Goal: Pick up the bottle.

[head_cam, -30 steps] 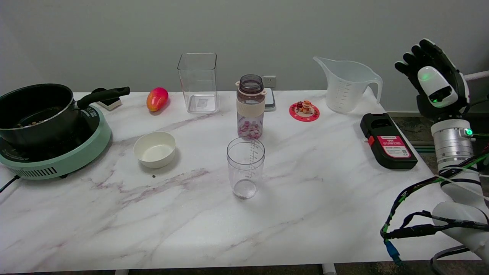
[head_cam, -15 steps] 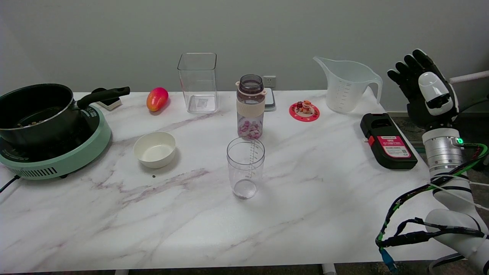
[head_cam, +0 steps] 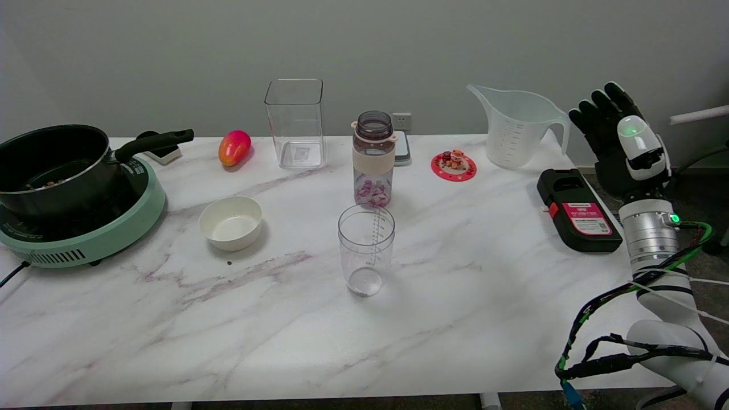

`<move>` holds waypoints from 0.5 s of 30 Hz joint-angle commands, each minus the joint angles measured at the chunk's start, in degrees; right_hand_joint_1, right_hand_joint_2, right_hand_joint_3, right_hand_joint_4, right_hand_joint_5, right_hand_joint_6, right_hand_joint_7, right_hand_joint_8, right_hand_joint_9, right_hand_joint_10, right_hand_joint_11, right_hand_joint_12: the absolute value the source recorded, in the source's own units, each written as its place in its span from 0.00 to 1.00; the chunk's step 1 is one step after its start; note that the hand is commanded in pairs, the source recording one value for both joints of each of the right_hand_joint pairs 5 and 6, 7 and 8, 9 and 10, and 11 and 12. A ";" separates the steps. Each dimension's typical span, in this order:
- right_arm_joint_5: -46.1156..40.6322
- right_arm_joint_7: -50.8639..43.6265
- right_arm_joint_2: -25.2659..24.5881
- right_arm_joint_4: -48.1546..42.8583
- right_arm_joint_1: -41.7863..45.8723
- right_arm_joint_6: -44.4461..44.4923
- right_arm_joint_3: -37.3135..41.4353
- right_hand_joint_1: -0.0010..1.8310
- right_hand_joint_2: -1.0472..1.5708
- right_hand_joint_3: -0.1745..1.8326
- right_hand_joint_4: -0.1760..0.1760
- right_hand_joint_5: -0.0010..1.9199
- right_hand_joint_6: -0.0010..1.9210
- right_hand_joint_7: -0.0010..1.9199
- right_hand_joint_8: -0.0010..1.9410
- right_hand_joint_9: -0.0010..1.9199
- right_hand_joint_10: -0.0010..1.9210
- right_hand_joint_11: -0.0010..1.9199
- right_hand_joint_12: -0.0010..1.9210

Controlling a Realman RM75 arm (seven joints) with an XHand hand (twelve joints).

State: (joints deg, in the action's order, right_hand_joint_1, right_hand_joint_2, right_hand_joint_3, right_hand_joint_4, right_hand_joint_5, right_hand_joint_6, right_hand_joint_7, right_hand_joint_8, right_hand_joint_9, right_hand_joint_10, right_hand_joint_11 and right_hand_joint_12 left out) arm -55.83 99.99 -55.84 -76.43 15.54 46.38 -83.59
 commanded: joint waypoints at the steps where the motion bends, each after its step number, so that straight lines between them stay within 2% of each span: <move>1: 0.58 8.54 -0.52 2.66 -2.75 0.20 -5.11 0.58 0.36 0.64 0.50 0.29 0.29 0.27 0.26 0.30 0.30 0.33 0.33; 5: 1.03 13.49 -0.13 3.08 -4.83 -0.66 -5.78 0.58 0.36 0.64 0.50 0.29 0.29 0.27 0.26 0.29 0.29 0.32 0.32; 10: 4.32 21.10 0.48 1.91 -7.37 -5.80 -6.09 0.57 0.33 0.66 0.50 0.23 0.23 0.25 0.24 0.28 0.28 0.30 0.30; 15: 15.73 20.13 0.87 2.56 -8.96 -10.44 -5.20 0.58 0.37 0.59 0.50 0.24 0.24 0.25 0.24 0.28 0.28 0.31 0.31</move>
State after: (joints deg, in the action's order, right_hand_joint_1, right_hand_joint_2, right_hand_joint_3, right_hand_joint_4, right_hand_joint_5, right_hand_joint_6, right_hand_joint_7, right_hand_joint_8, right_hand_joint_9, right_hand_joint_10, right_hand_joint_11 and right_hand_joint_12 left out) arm -54.50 110.08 -55.96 -74.64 12.21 45.27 -87.57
